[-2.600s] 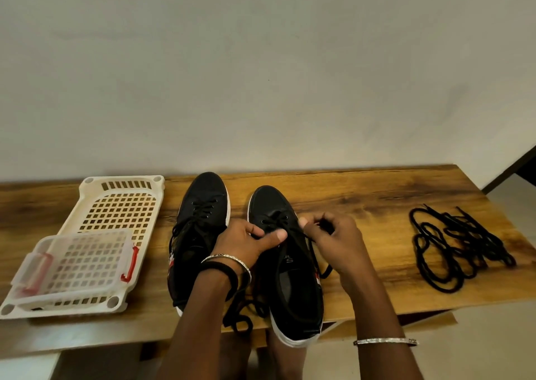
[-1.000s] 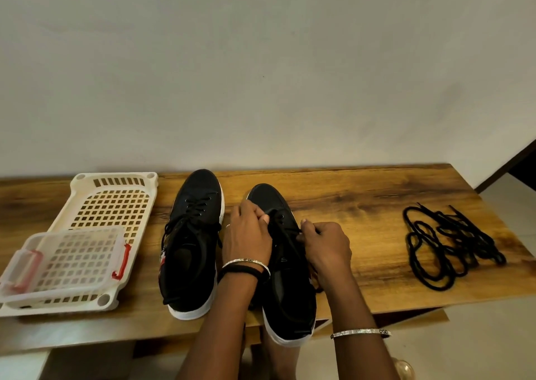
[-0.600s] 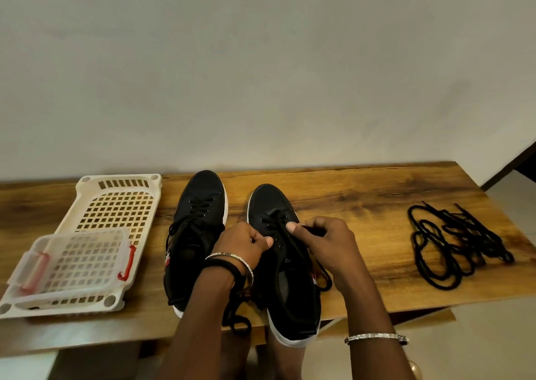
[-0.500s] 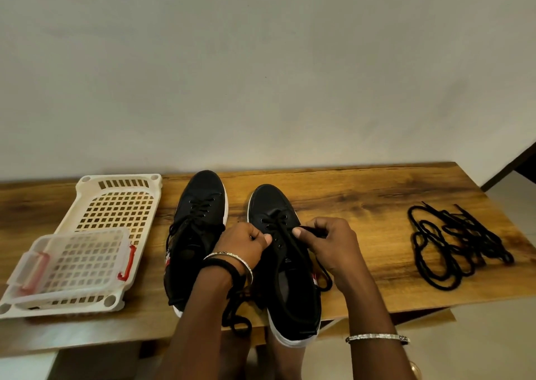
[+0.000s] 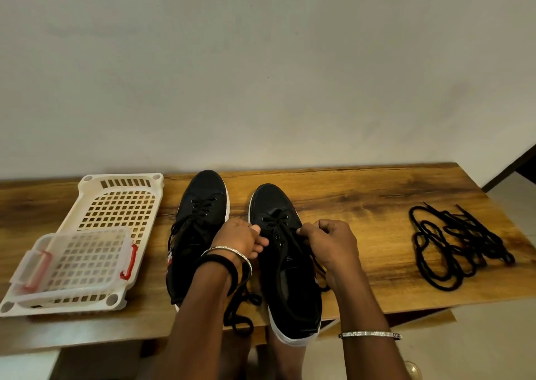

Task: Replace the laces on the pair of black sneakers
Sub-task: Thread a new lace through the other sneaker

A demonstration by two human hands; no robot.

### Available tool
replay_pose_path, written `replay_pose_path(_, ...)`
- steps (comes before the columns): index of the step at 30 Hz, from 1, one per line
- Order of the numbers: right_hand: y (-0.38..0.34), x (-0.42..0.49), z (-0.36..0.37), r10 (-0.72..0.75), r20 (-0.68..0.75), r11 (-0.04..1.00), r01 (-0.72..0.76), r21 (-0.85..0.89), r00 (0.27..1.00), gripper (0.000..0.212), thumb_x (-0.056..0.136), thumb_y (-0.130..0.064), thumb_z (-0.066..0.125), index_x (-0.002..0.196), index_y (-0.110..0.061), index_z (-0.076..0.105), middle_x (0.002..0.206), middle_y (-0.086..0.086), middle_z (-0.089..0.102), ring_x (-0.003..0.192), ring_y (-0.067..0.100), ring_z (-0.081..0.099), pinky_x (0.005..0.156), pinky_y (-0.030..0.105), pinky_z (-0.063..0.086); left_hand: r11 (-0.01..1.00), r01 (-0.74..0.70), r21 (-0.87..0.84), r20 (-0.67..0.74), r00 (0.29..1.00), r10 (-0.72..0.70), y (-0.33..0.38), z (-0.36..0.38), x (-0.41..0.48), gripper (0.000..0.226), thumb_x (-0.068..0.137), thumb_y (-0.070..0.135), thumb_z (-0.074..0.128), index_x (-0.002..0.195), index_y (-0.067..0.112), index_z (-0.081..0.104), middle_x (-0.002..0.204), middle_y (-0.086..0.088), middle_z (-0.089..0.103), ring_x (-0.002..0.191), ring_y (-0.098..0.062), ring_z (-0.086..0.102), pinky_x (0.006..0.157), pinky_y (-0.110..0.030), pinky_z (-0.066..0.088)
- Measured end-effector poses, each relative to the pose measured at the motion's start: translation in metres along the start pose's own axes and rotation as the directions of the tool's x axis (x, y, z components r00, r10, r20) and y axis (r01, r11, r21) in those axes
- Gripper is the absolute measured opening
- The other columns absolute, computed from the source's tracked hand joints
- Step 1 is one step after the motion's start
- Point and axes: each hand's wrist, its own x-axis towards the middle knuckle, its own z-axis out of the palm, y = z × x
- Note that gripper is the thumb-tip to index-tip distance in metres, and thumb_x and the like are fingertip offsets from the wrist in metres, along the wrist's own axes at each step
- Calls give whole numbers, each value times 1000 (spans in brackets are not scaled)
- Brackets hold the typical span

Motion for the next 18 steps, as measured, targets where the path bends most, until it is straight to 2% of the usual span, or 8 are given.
replay_pose_path(4,-1,1,2,-3,-14,1000,3,21,1000,19,74,-28,74,63,-14,68,67,3,72,74,26,72,77,49,60,999,-38,-11,-70,997,37,-2,1,2,18,102,5,48,84,8,51,59,-5,62,51,-12,52,43,-18,44)
replay_pose_path(7,0,0,5,-48,-32,999,49,19,998,18,78,-28,76,66,-16,71,69,-1,72,73,22,71,76,45,60,993,-116,17,-143,983,118,-7,0,5,19,100,7,52,82,11,55,66,-5,66,57,-14,55,58,-27,49)
replay_pose_path(9,1,0,4,-82,-18,996,83,38,996,16,82,-28,77,69,-19,74,71,-4,74,75,17,72,74,39,60,975,-203,96,-175,960,217,-9,-2,4,17,99,13,56,82,14,58,68,-3,70,60,-14,59,69,-34,53)
replay_pose_path(12,0,1,-2,-95,75,990,87,109,993,17,91,-26,73,76,-20,77,70,-5,72,78,15,71,76,33,57,939,-295,178,-192,925,327,-11,-2,-1,8,96,13,59,89,15,61,73,-2,71,59,-11,62,67,-32,54)
replay_pose_path(16,0,3,-11,-110,107,983,93,156,988,27,95,-34,68,77,-17,78,65,-3,66,79,19,69,84,39,57,872,-388,298,-219,862,458,-9,-3,-3,12,94,13,62,91,24,61,77,4,69,69,-10,67,74,-38,58)
replay_pose_path(18,-1,2,-16,-121,79,981,107,164,990,31,96,-37,67,77,-15,77,63,-5,66,75,15,67,78,36,56,848,-433,304,-249,823,510,-5,-4,-5,8,93,15,63,92,24,64,76,6,68,69,-2,65,69,-28,53)
